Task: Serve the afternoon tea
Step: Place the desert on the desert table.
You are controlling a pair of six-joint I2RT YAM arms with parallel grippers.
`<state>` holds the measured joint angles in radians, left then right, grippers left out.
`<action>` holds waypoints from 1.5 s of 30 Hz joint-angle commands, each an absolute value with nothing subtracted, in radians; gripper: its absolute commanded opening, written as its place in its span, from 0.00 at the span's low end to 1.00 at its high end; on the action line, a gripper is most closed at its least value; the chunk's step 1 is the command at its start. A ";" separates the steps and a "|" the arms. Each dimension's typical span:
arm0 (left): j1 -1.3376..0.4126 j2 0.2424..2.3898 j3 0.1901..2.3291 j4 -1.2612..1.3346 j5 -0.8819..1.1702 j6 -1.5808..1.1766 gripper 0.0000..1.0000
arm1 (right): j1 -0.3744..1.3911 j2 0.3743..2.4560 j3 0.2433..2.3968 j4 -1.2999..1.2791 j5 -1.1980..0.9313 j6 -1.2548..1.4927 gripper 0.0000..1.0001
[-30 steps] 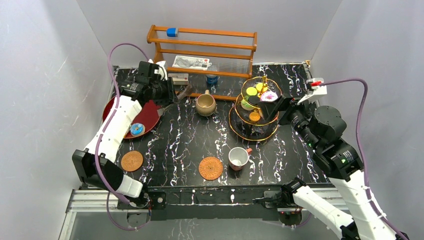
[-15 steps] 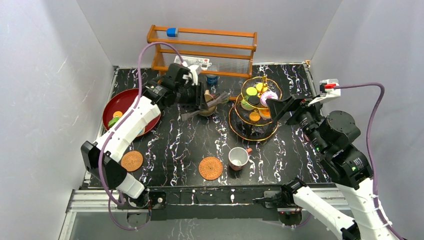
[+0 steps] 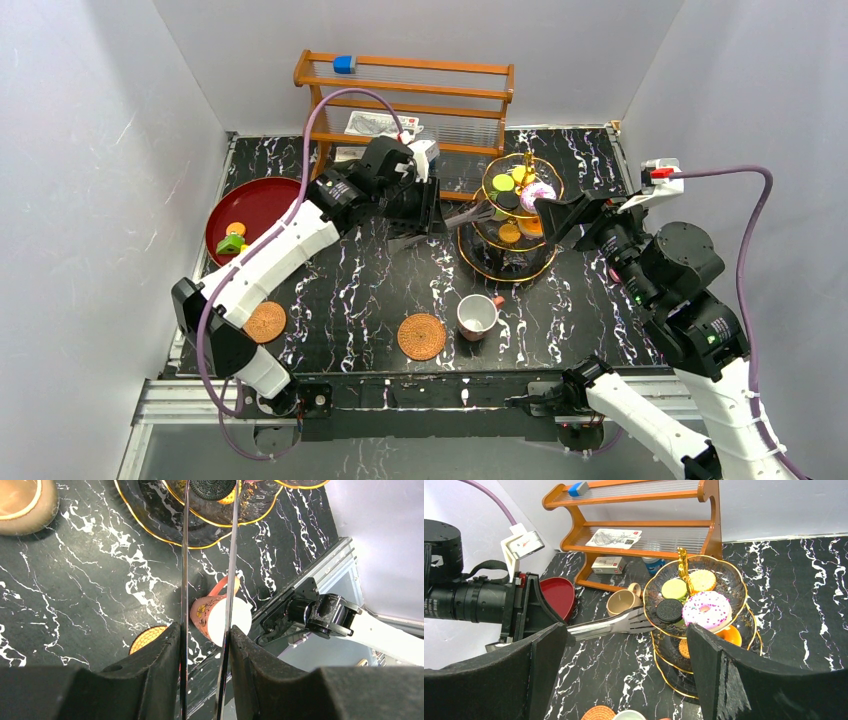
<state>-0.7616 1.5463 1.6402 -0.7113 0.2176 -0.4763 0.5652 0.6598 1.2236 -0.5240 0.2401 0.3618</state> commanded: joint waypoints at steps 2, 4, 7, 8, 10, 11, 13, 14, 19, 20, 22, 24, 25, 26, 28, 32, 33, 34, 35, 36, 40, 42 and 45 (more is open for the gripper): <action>-0.776 1.567 1.691 -0.685 0.221 -0.480 0.33 | 0.568 0.648 1.260 -0.483 0.243 0.350 0.99; -0.779 1.576 1.693 -0.685 0.221 -0.479 0.33 | 0.568 0.645 1.257 -0.482 0.245 0.349 0.99; -0.786 1.592 1.697 -0.686 0.225 -0.479 0.34 | 0.568 0.642 1.255 -0.481 0.247 0.350 0.99; -0.788 1.596 1.697 -0.687 0.225 -0.479 0.34 | 0.569 0.641 1.255 -0.482 0.251 0.350 0.99; -0.791 1.602 1.698 -0.689 0.222 -0.478 0.36 | 0.569 0.640 1.255 -0.481 0.253 0.350 0.99; -0.792 1.605 1.701 -0.693 0.218 -0.476 0.36 | 0.568 0.641 1.255 -0.479 0.253 0.350 0.99; -0.796 1.611 1.709 -0.704 0.211 -0.473 0.37 | 0.568 0.641 1.256 -0.478 0.252 0.347 0.99; -0.797 1.615 1.712 -0.709 0.208 -0.472 0.38 | 0.569 0.641 1.256 -0.477 0.252 0.348 0.99; -0.800 1.626 1.732 -0.730 0.194 -0.464 0.42 | 0.568 0.641 1.251 -0.473 0.252 0.348 0.99; -0.799 1.627 1.735 -0.735 0.192 -0.463 0.43 | 0.568 0.641 1.249 -0.472 0.251 0.348 0.99; -0.801 1.628 1.737 -0.743 0.188 -0.461 0.45 | 0.568 0.642 1.247 -0.470 0.252 0.348 0.99; -0.801 1.628 1.739 -0.747 0.183 -0.459 0.45 | 0.569 0.641 1.244 -0.471 0.250 0.347 0.99; -0.801 1.626 1.739 -0.748 0.179 -0.460 0.45 | 0.568 0.642 1.242 -0.471 0.251 0.348 0.99; -0.801 1.626 1.738 -0.749 0.178 -0.461 0.45 | 0.568 0.642 1.239 -0.470 0.251 0.348 0.99; -0.802 1.625 1.740 -0.752 0.178 -0.462 0.45 | 0.568 0.642 1.234 -0.471 0.249 0.349 0.99; -0.801 1.614 1.744 -0.753 0.161 -0.468 0.43 | 0.568 0.637 1.230 -0.470 0.248 0.350 0.99; -0.802 1.608 1.744 -0.753 0.155 -0.470 0.42 | 0.569 0.636 1.230 -0.471 0.249 0.348 0.99; -0.801 1.604 1.744 -0.753 0.143 -0.472 0.42 | 0.568 0.635 1.232 -0.473 0.252 0.347 0.99; -0.801 1.600 1.743 -0.752 0.134 -0.475 0.41 | 0.569 0.634 1.232 -0.476 0.251 0.345 0.99; -0.801 1.594 1.742 -0.750 0.124 -0.477 0.41 | 0.568 0.634 1.233 -0.479 0.251 0.346 0.99; -0.802 1.557 1.715 -0.727 0.068 -0.493 0.40 | 0.568 0.630 1.231 -0.483 0.250 0.345 0.99; -0.801 1.534 1.692 -0.708 0.039 -0.499 0.40 | 0.568 0.630 1.230 -0.486 0.247 0.340 0.99; -0.801 1.505 1.668 -0.695 -0.029 -0.505 0.41 | 0.568 0.634 1.234 -0.488 0.242 0.338 0.99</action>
<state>-0.7959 1.6070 1.6848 -0.7315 0.0746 -0.4908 0.5652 0.6445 1.2224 -0.5236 0.2405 0.3584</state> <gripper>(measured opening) 0.404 0.984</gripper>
